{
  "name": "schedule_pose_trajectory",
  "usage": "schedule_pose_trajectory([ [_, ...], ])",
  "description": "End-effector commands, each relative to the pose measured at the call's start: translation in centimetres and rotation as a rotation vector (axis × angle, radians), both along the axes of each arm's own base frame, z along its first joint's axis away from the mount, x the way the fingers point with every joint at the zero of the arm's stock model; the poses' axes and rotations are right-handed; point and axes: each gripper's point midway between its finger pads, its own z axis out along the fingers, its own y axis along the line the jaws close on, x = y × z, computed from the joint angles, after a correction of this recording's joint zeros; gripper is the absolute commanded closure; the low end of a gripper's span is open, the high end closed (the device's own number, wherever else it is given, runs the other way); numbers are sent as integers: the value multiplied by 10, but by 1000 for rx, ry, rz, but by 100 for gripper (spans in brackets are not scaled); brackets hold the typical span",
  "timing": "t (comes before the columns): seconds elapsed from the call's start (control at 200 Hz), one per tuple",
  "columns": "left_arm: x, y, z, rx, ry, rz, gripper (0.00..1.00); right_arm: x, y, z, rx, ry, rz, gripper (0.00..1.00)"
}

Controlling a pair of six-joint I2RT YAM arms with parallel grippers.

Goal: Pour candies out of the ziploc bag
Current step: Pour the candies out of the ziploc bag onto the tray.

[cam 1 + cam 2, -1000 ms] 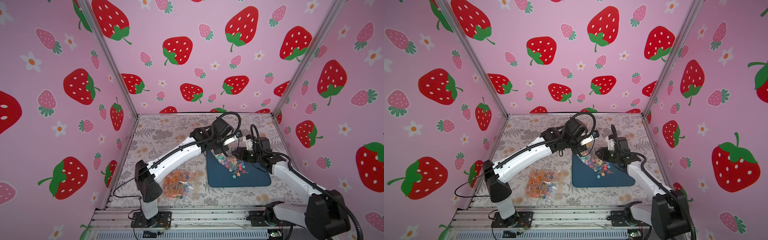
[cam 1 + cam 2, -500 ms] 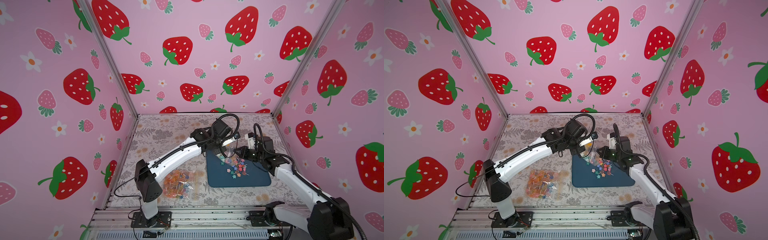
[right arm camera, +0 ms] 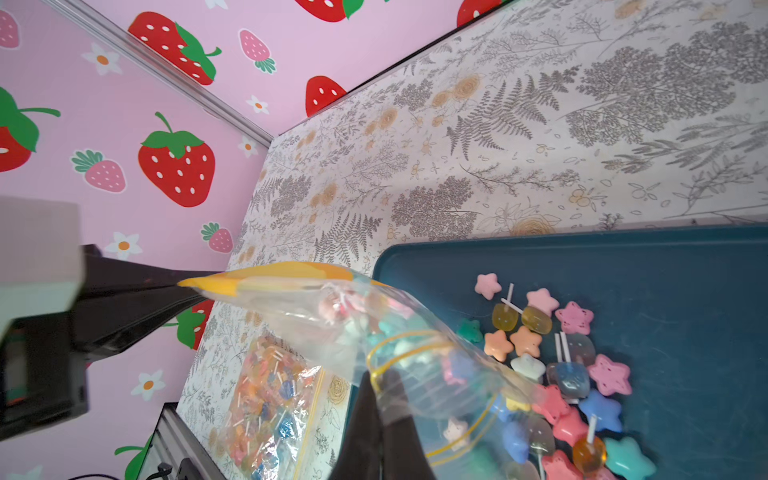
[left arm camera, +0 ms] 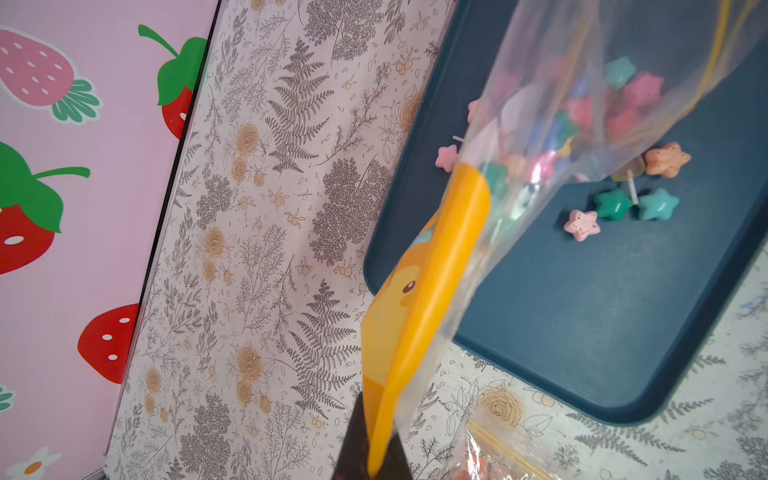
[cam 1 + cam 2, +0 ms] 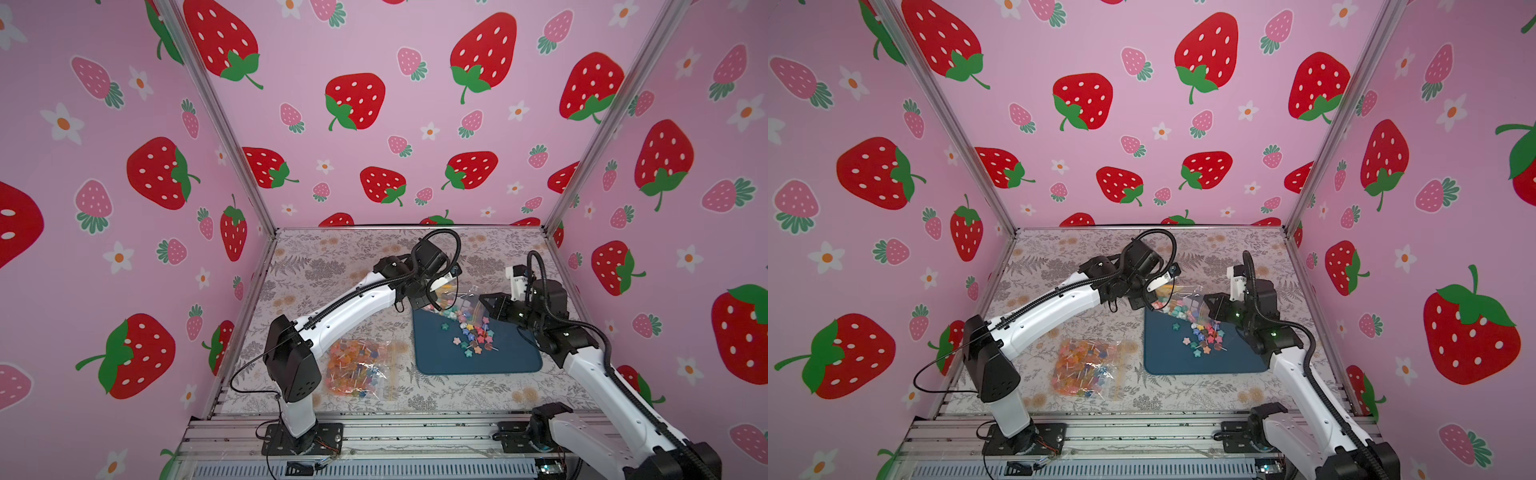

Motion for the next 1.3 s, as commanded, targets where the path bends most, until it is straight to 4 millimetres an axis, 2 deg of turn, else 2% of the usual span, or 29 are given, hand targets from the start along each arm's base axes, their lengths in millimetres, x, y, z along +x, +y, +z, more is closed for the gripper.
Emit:
schedule_pose_trajectory([
  [0.0, -4, -4, 48, -68, -72, -3, 100, 5, -3, -15, -21, 31, -15, 100],
  [0.23, -20, -28, 69, -37, -97, -81, 100, 16, 10, -30, 19, 80, 22, 100],
  [0.415, -21, -41, 68, -29, -97, -102, 100, 20, 14, -34, 29, 90, 37, 100],
  [0.65, -18, -41, 58, -2, -88, -92, 100, 18, 12, -36, 10, 84, 39, 100],
  [0.81, -17, -40, 59, 3, -96, -92, 100, 19, 13, -34, 12, 79, 43, 100],
  [1.036, -17, -37, 68, -1, -116, -89, 100, 22, 15, -33, 18, 83, 49, 100],
  [1.296, -19, -35, 93, -18, -180, -95, 100, 27, 20, -31, 48, 88, 58, 100],
])
